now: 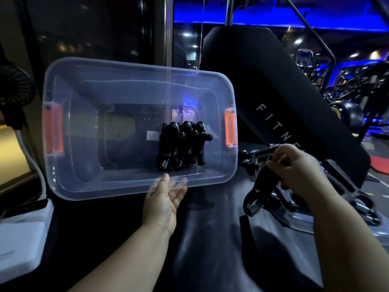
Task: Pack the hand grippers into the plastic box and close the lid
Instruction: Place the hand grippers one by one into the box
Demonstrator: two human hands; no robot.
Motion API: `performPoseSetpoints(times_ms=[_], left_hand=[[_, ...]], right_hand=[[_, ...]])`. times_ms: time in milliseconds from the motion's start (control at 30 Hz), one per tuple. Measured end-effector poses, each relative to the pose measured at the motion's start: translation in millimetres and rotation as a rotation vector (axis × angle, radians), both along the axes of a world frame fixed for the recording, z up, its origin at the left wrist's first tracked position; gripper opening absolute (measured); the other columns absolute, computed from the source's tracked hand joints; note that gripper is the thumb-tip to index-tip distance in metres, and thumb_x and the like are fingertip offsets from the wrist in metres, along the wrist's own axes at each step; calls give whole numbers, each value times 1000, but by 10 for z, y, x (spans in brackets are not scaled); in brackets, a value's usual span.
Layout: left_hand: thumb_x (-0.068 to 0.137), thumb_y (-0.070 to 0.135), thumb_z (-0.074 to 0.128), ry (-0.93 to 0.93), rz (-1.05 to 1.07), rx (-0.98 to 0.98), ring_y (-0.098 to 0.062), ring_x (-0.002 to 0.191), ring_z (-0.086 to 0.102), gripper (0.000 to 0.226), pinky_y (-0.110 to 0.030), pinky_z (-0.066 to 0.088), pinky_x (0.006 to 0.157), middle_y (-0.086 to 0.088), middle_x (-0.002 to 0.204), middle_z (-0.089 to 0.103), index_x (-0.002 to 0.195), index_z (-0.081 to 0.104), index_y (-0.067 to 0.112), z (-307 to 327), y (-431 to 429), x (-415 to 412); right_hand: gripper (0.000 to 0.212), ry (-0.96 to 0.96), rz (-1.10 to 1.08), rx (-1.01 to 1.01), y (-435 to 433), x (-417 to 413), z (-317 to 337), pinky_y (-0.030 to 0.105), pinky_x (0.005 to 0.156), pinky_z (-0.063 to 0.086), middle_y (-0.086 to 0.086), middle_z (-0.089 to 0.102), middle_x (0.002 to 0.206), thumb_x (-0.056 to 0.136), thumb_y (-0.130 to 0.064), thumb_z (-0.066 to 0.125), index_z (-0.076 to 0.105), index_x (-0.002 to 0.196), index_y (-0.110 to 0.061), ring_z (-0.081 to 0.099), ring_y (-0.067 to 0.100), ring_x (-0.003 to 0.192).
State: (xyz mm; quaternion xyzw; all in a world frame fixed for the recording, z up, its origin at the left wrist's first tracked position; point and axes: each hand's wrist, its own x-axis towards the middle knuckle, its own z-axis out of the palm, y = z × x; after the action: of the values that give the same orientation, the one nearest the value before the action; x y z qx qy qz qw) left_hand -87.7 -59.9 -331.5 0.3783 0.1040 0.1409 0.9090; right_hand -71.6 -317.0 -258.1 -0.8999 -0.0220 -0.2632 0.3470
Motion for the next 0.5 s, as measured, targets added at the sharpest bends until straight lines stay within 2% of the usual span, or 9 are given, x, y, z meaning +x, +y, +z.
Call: performPoseSetpoints(times_ms=[67,167,267,333,400,500], left_hand=[[99,19,48,3,2,3,-19,76,73,7,-29,59,71,-24,119,62,103,51,13,-9,-1,6],[99,19,48,3,-1,4,-18,74,73,8,-28,59,70,-25,119,61,103,51,13,-15,-4,-4],[99,19,48,15,-1,9,-20,80,72,7,-28,59,71,-25,119,61,102,51,13,-11,-6,-17],[99,19,48,20,-2,7,-21,83,72,7,-28,58,72,-25,120,61,102,51,13,-9,-6,-23],[99,19,48,19,-1,8,-20,81,72,8,-27,58,70,-25,121,60,104,51,13,-11,-3,-25],[99,19,48,20,-1,13,-19,79,73,8,-27,58,69,-25,121,60,104,51,13,-8,0,-21]], right_hand=[[21,1,24,-65,50,-22,13,30,54,47,-2,60,67,77,-25,77,58,69,-29,55,18,53],[20,63,78,-172,159,-49,2,26,54,44,-4,60,67,76,-31,78,60,70,-25,55,13,59],[22,68,96,-136,212,-78,26,22,53,42,-4,61,69,73,-34,80,62,69,-23,56,13,60],[23,61,110,-103,232,-105,58,18,50,42,-3,61,66,70,-33,82,62,68,-21,54,10,54],[23,122,165,-64,267,-136,85,17,46,44,0,63,59,68,-29,84,63,69,-18,55,8,46],[27,222,236,-73,295,-181,109,19,46,47,1,67,61,63,-18,89,64,73,-18,60,8,46]])
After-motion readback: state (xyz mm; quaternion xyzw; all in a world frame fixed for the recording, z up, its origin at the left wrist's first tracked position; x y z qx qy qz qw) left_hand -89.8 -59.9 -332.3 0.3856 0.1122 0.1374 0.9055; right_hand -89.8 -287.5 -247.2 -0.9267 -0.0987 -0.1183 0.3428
